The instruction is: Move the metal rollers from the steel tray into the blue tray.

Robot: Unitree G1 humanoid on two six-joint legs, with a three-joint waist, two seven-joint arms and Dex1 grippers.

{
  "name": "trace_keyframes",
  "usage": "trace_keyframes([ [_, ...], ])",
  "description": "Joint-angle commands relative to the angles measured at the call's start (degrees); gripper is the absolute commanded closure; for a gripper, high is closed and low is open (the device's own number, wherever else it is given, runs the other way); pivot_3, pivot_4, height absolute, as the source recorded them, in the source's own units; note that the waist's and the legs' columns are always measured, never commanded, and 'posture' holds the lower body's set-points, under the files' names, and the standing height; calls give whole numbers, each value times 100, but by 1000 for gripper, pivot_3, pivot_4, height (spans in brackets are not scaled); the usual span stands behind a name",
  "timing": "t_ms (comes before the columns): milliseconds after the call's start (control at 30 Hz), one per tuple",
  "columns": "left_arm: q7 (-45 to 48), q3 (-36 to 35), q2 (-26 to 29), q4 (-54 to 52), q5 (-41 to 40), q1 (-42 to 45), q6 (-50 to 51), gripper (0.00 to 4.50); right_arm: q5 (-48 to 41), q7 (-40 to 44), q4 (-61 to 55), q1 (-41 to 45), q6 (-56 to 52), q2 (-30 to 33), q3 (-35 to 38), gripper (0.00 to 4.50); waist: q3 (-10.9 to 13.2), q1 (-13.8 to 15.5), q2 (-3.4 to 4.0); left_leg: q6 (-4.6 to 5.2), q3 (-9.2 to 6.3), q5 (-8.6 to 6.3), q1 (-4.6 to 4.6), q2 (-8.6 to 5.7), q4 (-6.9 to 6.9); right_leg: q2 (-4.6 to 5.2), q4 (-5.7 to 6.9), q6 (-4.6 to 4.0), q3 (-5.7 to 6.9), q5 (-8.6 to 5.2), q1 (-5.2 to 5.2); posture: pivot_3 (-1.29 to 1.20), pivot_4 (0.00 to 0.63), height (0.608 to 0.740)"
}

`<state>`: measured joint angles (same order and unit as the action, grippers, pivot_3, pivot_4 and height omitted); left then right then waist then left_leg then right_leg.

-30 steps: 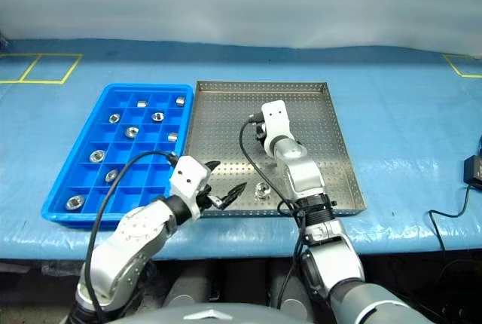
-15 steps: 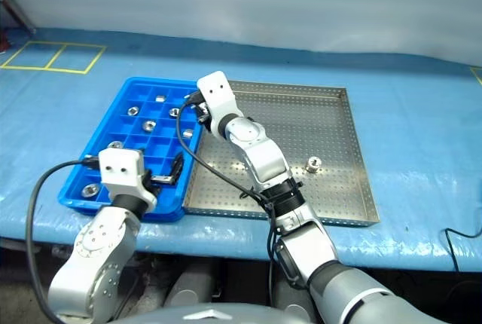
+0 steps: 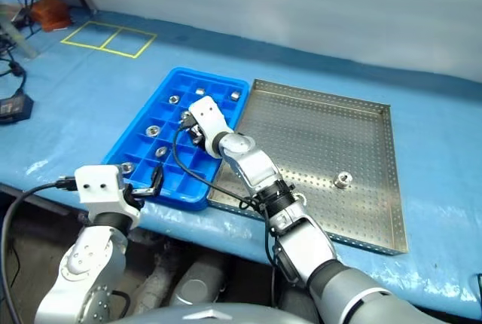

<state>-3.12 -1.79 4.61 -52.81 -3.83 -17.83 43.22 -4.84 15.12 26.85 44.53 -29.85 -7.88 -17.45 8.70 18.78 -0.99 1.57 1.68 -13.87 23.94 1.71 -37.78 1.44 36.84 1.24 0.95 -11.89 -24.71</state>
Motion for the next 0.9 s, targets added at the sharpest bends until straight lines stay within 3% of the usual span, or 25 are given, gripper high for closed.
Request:
trace_keyframes([
  [33, -59, 67, -53, -306, 77, -10, -127, 0, -31, 59, 0, 318, 304, -604, -26, 2708, 0, 165, 0, -3, 0, -2, 5, 0, 0, -1, 0, 1, 3, 0, -5, 606, 150, 740],
  [500, -29, 223, -110, -166, 121, 97, -123, 0, -46, -58, -20, 386, 459, -290, 221, 2708, -5, 1069, -4, -41, -7, -14, 85, 0, -6, -18, 9, 0, 69, -4, -74, 575, 150, 740],
  [900, 269, 319, 24, 113, 29, 448, -51, 0, 59, -153, -680, 134, 92, 144, 462, 2708, -6, 1074, -2, -45, -24, -15, 77, 0, -18, -17, 7, -4, 93, -8, -72, 485, 150, 740],
])
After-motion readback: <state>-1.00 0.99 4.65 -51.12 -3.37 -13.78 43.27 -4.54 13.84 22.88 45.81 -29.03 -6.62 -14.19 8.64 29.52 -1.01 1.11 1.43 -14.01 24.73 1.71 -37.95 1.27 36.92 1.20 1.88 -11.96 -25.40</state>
